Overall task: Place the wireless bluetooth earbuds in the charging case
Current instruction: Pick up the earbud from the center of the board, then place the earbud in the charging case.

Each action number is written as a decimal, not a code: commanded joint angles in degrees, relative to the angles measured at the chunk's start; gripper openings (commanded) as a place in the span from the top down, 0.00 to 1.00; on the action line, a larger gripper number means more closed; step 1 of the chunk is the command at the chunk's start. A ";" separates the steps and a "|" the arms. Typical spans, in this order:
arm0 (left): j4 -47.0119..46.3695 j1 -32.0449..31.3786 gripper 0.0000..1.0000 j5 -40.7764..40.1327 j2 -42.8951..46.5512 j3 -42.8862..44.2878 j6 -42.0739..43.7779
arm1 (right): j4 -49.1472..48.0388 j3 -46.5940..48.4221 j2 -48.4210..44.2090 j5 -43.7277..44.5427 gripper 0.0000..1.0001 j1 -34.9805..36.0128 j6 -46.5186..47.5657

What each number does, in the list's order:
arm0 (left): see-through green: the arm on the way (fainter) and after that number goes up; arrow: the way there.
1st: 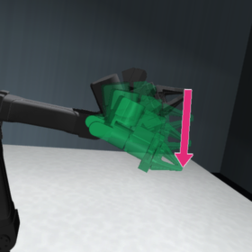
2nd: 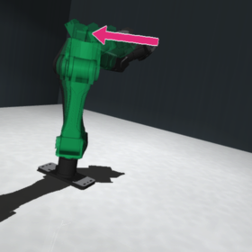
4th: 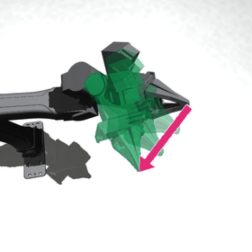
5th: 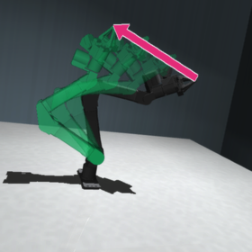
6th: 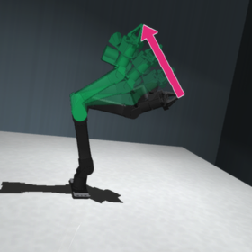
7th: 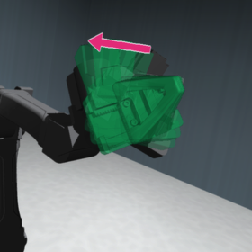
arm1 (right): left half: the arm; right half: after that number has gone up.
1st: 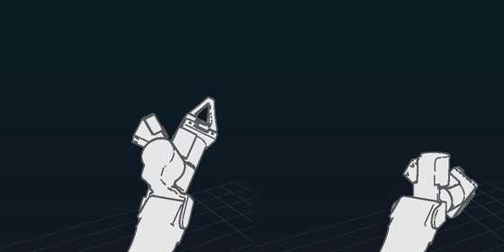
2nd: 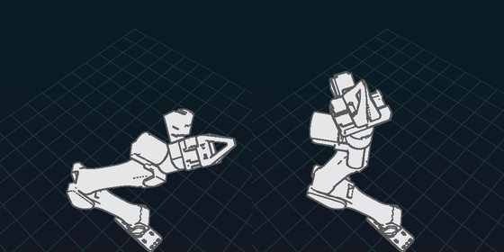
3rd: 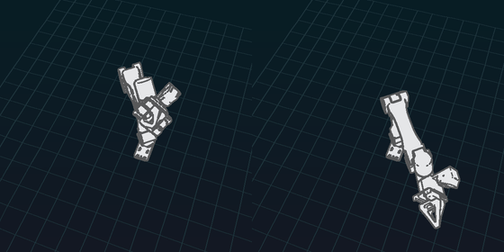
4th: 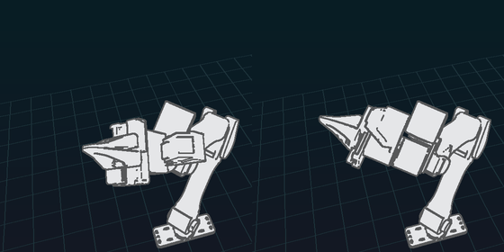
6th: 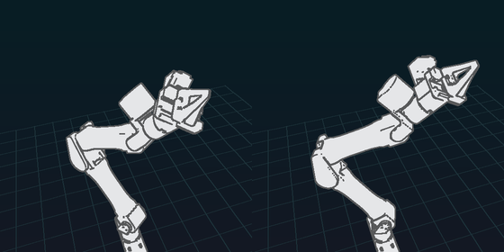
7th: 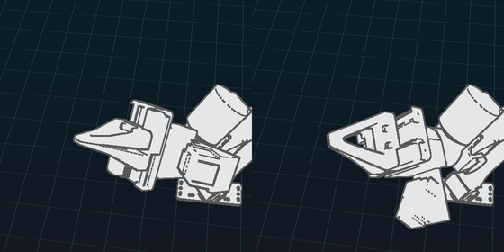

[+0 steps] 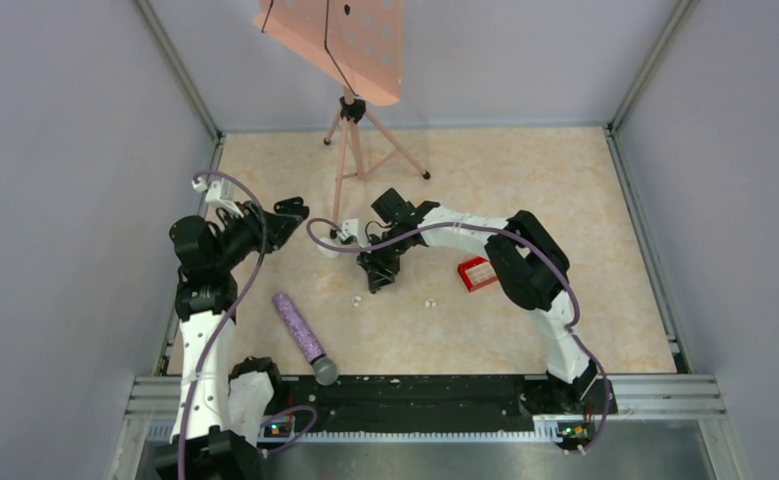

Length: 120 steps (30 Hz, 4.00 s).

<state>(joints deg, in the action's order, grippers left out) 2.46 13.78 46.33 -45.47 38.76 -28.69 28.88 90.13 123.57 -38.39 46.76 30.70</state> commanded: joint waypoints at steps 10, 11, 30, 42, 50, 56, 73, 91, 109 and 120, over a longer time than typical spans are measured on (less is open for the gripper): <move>-1.47 0.50 1.00 -0.89 1.07 0.30 -1.02 | -0.02 -0.29 0.31 -0.72 0.59 0.52 1.90; -1.50 0.54 1.00 -0.93 1.08 0.30 -1.02 | 0.19 -0.46 0.13 -0.92 0.58 0.48 2.04; -4.31 0.55 1.00 0.20 0.69 -1.25 -1.94 | 2.03 -1.00 -2.96 -3.09 0.89 0.69 1.65; -7.76 0.54 1.00 3.40 -1.27 -2.13 -3.33 | 2.32 -5.59 -12.66 -0.81 1.00 0.13 0.19; -15.73 0.25 1.00 10.02 -4.41 -1.92 -5.01 | 1.36 -13.64 -29.15 -4.09 1.00 -5.86 -3.59; -26.25 -3.42 1.00 20.83 -7.93 0.20 -5.76 | -4.92 -10.45 -38.92 -7.16 1.00 -8.49 -12.41; -32.24 -19.32 1.00 28.42 -12.04 4.74 -2.34 | -19.24 3.43 -36.42 -3.94 1.00 -1.11 -27.02; -33.85 -19.41 1.00 28.34 -12.00 6.13 -6.56 | -20.27 -2.17 -39.08 -5.55 1.00 -0.68 -26.83; -31.26 -19.23 1.00 27.74 -11.91 6.43 -3.87 | -16.26 -2.73 -40.48 -5.26 1.00 -0.73 -25.86; -31.73 -19.15 1.00 27.59 -12.06 6.99 -4.36 | -16.59 -4.06 -40.16 -5.19 1.00 -0.81 -26.27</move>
<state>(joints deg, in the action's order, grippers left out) -27.53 -5.41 74.06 -57.65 43.24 -33.30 13.30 85.91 85.34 -42.81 45.63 4.40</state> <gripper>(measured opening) 0.344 0.039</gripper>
